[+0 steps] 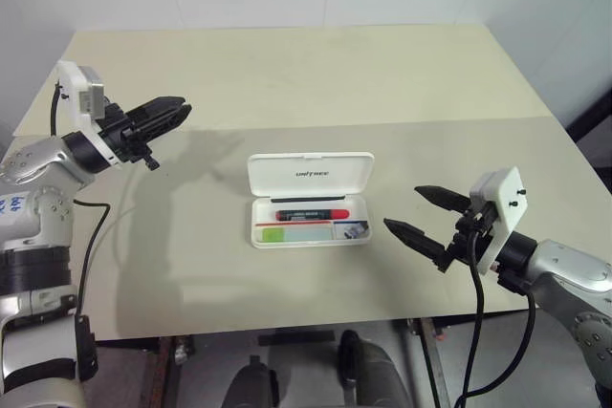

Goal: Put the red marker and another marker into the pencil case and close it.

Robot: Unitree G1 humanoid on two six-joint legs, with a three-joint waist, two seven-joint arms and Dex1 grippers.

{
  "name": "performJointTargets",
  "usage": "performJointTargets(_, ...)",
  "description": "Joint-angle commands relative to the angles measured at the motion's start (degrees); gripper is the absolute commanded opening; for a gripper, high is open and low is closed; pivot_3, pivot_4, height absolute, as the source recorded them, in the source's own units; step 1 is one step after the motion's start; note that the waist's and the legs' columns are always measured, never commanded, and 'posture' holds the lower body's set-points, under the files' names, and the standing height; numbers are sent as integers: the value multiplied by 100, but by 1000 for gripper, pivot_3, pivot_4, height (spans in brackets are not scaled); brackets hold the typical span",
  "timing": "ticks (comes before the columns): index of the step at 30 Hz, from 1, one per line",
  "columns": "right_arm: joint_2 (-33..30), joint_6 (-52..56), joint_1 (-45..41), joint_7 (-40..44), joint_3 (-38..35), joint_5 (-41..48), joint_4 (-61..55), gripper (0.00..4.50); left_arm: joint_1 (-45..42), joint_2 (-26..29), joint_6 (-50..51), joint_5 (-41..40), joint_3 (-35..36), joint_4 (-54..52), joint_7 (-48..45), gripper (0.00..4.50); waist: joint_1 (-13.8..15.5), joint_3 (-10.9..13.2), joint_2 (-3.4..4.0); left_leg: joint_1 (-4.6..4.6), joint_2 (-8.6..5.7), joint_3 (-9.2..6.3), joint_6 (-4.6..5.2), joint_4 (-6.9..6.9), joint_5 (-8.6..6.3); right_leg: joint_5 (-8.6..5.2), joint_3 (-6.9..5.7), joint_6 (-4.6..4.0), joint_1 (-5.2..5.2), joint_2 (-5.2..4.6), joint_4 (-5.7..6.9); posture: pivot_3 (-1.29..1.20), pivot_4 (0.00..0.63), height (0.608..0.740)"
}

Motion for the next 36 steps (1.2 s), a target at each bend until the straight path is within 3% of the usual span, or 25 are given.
performJointTargets(1, -4, -316, -13, 244, 9, -135, -71, 4500, -492, -84, -407, 268, -63, 741, -215, 14, 15, 0, 0, 0, 0, 0, 0, 0, 0, 0, -1, 0, 0, 0, 0, 0, 150, 740)
performJointTargets(9, 140, -646, -230, 392, 88, -253, -28, 4500, -1726, -693, -587, 760, -447, 2851, -814, 14, 133, -2, -4, 0, 0, 0, 0, 5, 0, 2, -4, 3, 5, 0, -2, 0, 150, 740)
performJointTargets(18, -23, -754, 566, 791, -547, -49, -270, 4500, -2715, -1083, 1438, 1377, -1130, 4388, -1576, 14, 133, -4, -9, -7, -4, -1, 8, 5, -3, 4, -12, 7, 10, 0, -12, 0, 150, 740)
performJointTargets(28, 282, -2449, 1583, 2671, -1736, 2, 791, 4500, -3177, -1430, 1602, 1713, -1188, 4840, -2215, 14, 141, -7, -17, -2, -4, -1, 9, 11, -3, 7, -9, 12, 16, -1, -8, 0, 150, 740)
performJointTargets(36, 146, -3103, 1734, 4037, -2205, 182, 1803, 4500, -3180, -1553, 1882, 1913, -1460, 4544, -3028, 14, 127, -7, -17, 1, -5, 3, 10, 18, -2, 9, -4, 14, 17, -1, -2, 0, 150, 740)
